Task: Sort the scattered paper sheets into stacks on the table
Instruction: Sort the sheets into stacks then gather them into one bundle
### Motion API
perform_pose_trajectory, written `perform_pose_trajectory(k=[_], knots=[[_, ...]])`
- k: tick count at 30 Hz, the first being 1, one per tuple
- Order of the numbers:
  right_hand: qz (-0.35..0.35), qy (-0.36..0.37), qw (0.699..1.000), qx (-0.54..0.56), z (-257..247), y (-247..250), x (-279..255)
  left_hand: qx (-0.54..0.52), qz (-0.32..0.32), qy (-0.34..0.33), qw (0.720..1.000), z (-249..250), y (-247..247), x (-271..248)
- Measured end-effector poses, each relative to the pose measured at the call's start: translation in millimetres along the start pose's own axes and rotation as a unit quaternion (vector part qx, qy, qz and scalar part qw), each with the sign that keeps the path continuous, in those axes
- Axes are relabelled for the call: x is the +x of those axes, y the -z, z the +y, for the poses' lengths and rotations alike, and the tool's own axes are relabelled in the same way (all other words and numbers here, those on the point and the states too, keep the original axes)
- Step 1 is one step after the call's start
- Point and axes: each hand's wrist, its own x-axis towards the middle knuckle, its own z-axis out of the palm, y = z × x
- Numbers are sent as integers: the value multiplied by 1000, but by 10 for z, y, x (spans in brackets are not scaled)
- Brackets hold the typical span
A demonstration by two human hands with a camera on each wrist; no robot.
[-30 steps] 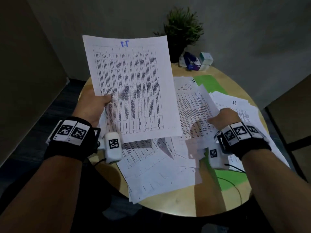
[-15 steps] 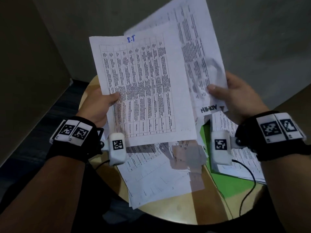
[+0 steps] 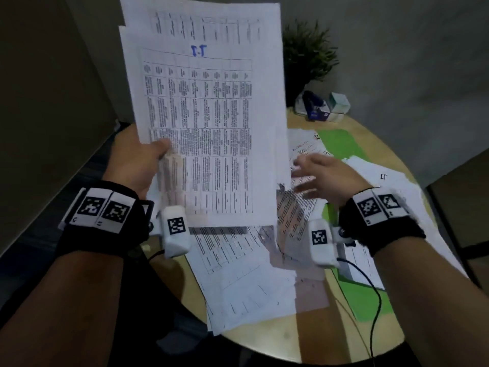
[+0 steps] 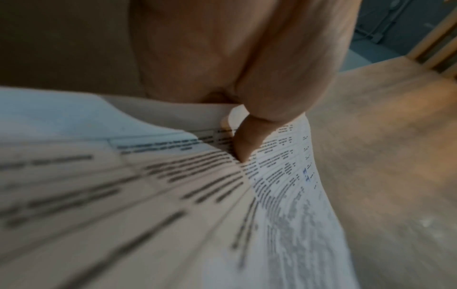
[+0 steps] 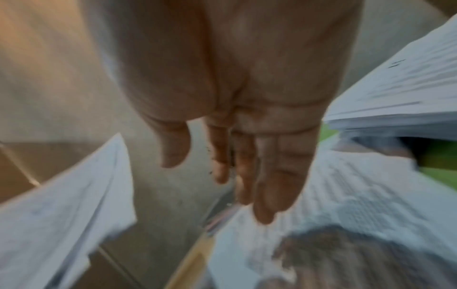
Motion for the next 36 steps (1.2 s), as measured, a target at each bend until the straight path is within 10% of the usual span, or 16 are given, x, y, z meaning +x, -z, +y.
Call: perform_pose_trajectory(k=[5,11,20,30,36], knots=[[115,-163,928,-313,538,-62,278,20,59,-43,997,44,115,19],[172,-201,872,-411,736,-234,343,7,49,-46,998,80,111,9],[266,-104,935,-211,594,-54,232,-24,33,-29,999,49,98,39],[363,73,900,-230,75,606,44,-35,0,0,999,54,-16,17],[340,215,915,-45,-140,663,-73,-43,-37,22,998,94,-96,-35]])
